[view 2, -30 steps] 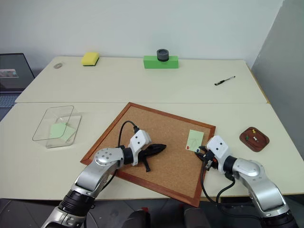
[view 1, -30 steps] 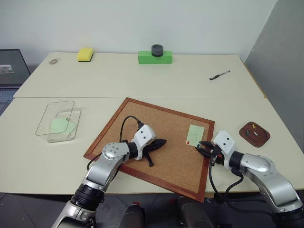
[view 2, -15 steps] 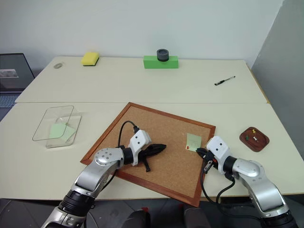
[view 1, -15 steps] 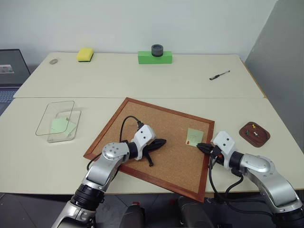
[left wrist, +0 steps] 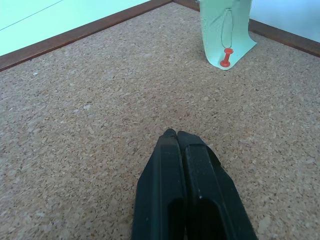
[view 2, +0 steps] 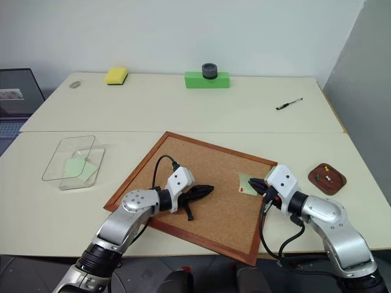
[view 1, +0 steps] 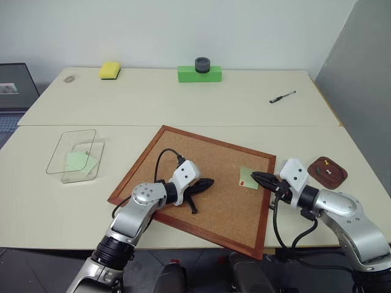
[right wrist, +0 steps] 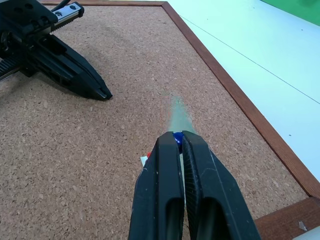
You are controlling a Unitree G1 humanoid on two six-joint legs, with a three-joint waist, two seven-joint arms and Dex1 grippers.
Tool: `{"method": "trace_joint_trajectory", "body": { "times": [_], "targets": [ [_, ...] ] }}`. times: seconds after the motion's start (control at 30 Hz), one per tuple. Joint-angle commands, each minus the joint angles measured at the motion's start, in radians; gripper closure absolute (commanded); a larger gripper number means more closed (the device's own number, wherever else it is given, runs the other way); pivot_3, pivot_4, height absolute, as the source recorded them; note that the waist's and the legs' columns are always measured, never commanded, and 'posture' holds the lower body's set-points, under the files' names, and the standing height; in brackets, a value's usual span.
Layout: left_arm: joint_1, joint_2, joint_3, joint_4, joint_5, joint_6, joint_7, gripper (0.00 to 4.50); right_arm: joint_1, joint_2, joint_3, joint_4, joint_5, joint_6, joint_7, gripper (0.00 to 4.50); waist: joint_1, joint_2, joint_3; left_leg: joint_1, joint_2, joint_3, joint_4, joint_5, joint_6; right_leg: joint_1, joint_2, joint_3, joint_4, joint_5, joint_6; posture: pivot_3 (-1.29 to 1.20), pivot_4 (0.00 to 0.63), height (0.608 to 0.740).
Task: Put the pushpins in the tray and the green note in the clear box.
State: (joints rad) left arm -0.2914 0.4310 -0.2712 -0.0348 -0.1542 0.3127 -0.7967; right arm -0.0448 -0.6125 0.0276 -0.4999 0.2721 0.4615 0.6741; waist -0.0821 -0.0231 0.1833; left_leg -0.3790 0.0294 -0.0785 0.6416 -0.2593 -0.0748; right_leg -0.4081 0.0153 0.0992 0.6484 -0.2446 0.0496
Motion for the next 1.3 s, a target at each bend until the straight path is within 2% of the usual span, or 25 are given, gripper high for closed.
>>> {"method": "trace_joint_trajectory", "body": {
  "times": [0.03,0.1,0.2,0.3,0.4,0.9,1.0,1.2,1.3],
  "targets": [
    [0.034,0.02,-0.025,0.054,0.042,0.023,-0.001,4.5,0.038,-0.025,-0.13,-0.078,0.041,0.024,-0.023,4.42,0.001,0.0,0.0,0.0,0.0,0.0,0.0,0.0,0.0,0.0,0.0,0.0,0.0,0.0,0.0,0.0,0.15,0.74],
    [0.036,0.021,-0.026,0.056,0.042,0.02,-0.001,4.5,0.057,-0.031,-0.161,-0.083,0.052,0.033,-0.025,4.42,0.001,0.0,0.0,0.0,0.0,0.0,0.0,0.0,0.0,0.0,0.0,0.0,0.0,0.0,0.0,0.0,0.15,0.74],
    [0.038,0.018,-0.026,0.055,0.04,0.017,0.001,4.5,0.129,-0.045,-0.31,-0.026,0.016,-0.032,-0.049,4.42,0.003,0.0,0.0,0.0,0.0,0.0,0.0,0.0,0.0,0.0,0.0,0.0,0.0,0.0,0.0,0.0,0.15,0.74],
    [0.041,0.017,-0.027,0.055,0.039,0.013,0.002,4.5,0.184,-0.086,-0.366,0.096,-0.103,-0.13,-0.093,4.42,0.002,0.0,-0.001,0.0,0.0,0.0,0.0,0.0,0.0,0.001,0.0,0.0,0.0,0.0,0.0,0.0,0.15,0.74],
    [0.04,0.015,-0.028,0.058,0.039,0.014,0.003,4.5,0.189,-0.121,-0.382,0.217,-0.201,-0.193,-0.155,4.42,0.0,0.001,-0.001,0.001,0.0,0.001,0.0,0.0,0.0,0.001,0.0,0.001,0.0,-0.001,-0.002,0.0,0.15,0.74],
    [0.024,0.007,-0.035,0.079,0.048,0.003,0.004,4.5,0.015,-0.131,-0.294,0.539,-0.241,-0.219,-0.155,4.42,0.0,0.004,-0.003,0.003,-0.001,0.002,0.001,0.0,0.0,0.003,0.0,0.002,0.0,-0.001,-0.001,0.0,0.15,0.74],
    [0.02,0.006,-0.034,0.084,0.049,0.0,0.005,4.5,-0.012,-0.135,-0.288,0.588,-0.25,-0.232,-0.162,3.85,0.0,0.004,-0.003,0.003,-0.001,0.002,0.001,0.0,0.0,0.003,0.0,0.002,0.0,-0.001,-0.001,0.0,0.15,0.74],
    [0.015,0.005,-0.031,0.09,0.049,-0.002,0.008,4.5,-0.028,-0.127,-0.291,0.591,-0.236,-0.213,-0.149,2.38,-0.001,0.005,-0.004,0.004,-0.001,0.002,0.001,0.0,0.0,0.004,0.0,0.003,0.001,-0.001,-0.001,0.0,0.15,0.74],
    [0.016,0.006,-0.031,0.088,0.048,-0.001,0.008,4.5,-0.024,-0.126,-0.304,0.572,-0.233,-0.212,-0.158,1.87,-0.001,0.005,-0.004,0.004,-0.001,0.002,0.002,0.0,0.0,0.004,0.0,0.003,0.001,-0.001,-0.001,0.0,0.15,0.74]
  ]
}}
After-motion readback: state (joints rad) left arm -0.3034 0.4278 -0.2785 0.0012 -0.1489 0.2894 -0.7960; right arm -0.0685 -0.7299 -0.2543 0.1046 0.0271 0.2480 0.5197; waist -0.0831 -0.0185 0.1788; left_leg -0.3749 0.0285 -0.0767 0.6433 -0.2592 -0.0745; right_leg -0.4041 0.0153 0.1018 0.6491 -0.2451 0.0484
